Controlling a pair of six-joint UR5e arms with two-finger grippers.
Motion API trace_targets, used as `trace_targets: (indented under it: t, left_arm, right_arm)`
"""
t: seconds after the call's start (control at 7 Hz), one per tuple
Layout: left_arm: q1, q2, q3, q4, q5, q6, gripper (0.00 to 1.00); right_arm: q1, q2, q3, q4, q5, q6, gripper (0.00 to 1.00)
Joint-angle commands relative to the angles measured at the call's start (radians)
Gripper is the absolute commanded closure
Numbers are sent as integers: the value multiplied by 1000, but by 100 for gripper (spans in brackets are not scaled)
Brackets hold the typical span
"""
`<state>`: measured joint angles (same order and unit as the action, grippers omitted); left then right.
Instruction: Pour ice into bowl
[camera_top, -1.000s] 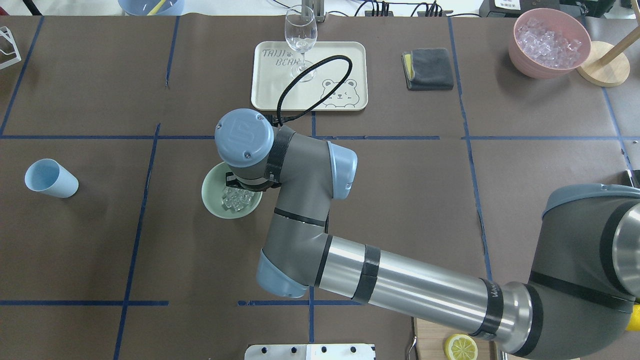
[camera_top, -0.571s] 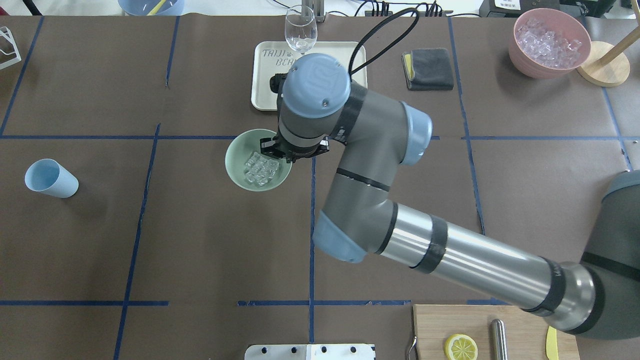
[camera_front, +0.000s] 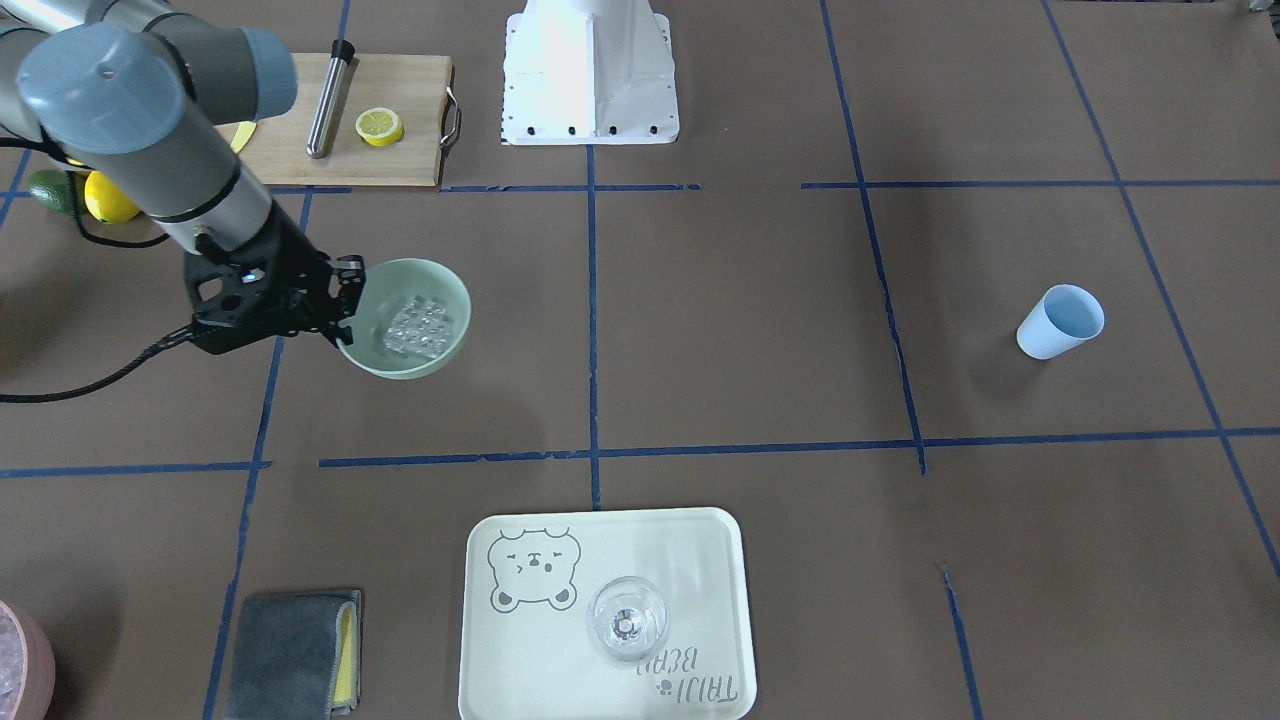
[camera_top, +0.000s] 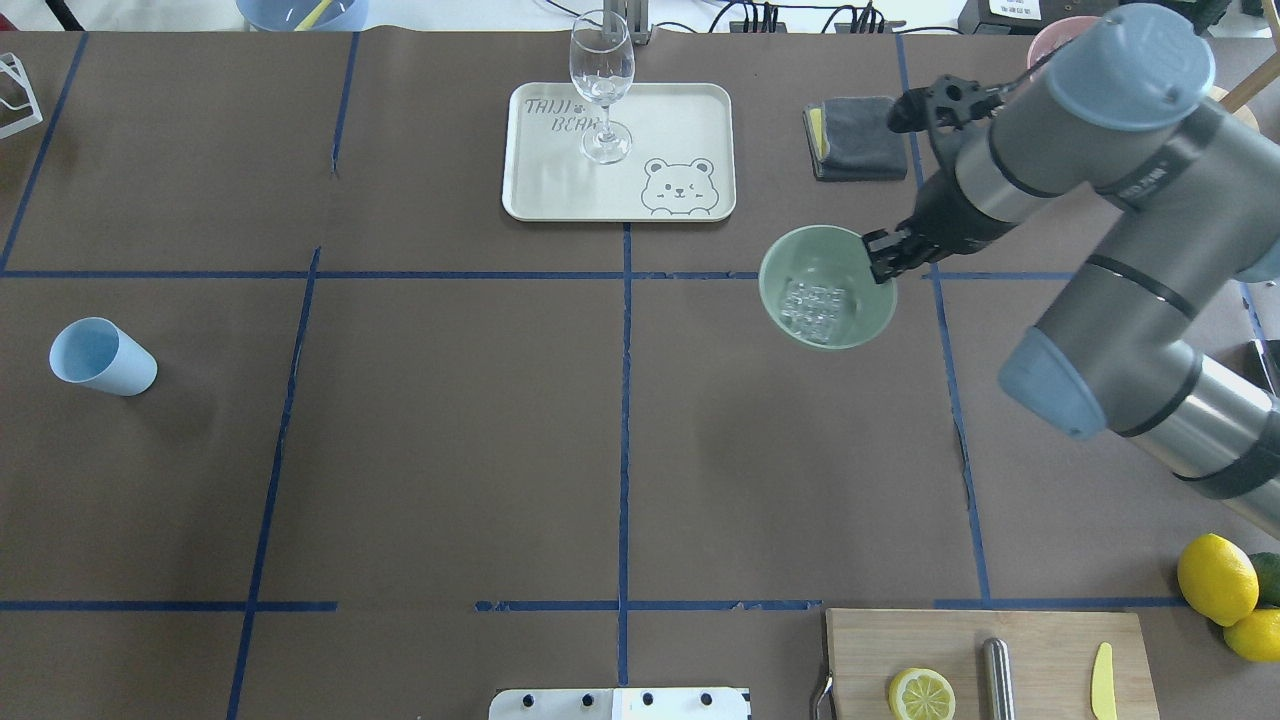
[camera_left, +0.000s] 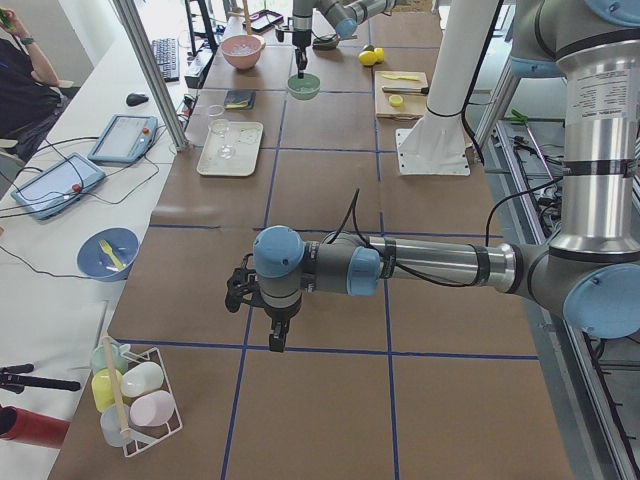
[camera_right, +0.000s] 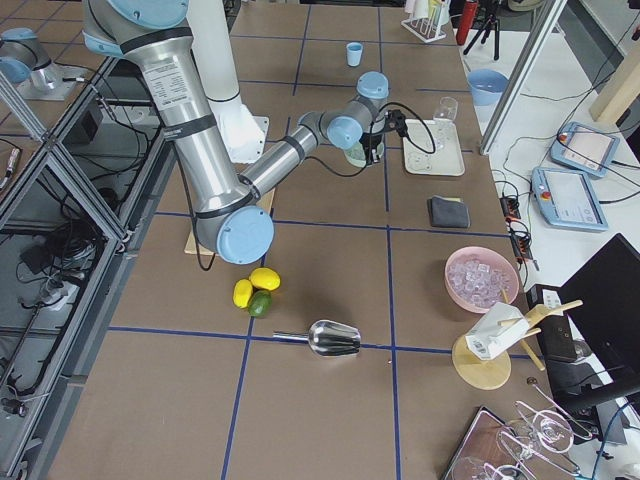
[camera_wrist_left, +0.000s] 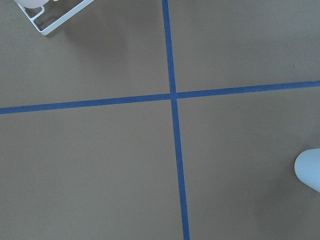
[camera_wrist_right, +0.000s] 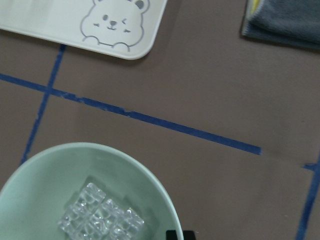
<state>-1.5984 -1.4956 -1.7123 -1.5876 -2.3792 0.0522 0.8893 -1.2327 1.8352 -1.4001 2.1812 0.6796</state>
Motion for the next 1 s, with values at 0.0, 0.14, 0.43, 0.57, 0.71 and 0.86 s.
trace_targets:
  t: [0.0,0.14,0.43,0.57,0.71,0.86]
  left_arm:
    - [0,-2,-1,0,0,0,0]
    - [2,-3,-1,-2,0,0,0]
    - [2,-8,-1,-2,0,0,0]
    - [2,-8,-1,-2,0,0,0]
    - [2,-9,-1,-2,0,0,0]
    - [2,-11,-1,-2,0,0,0]
  right_arm:
    - [112,-257,-2,184,89,-176,100]
    - [132,-325,-2,223,101,-213,100]
    - [131,-370,-144,435,101,-215,100]
    - [131,-367,-204,526,106,-213,100]
    - [128,-366,-208,527,114,-213,100]
    - [128,-360,-208,523,109,-213,49]
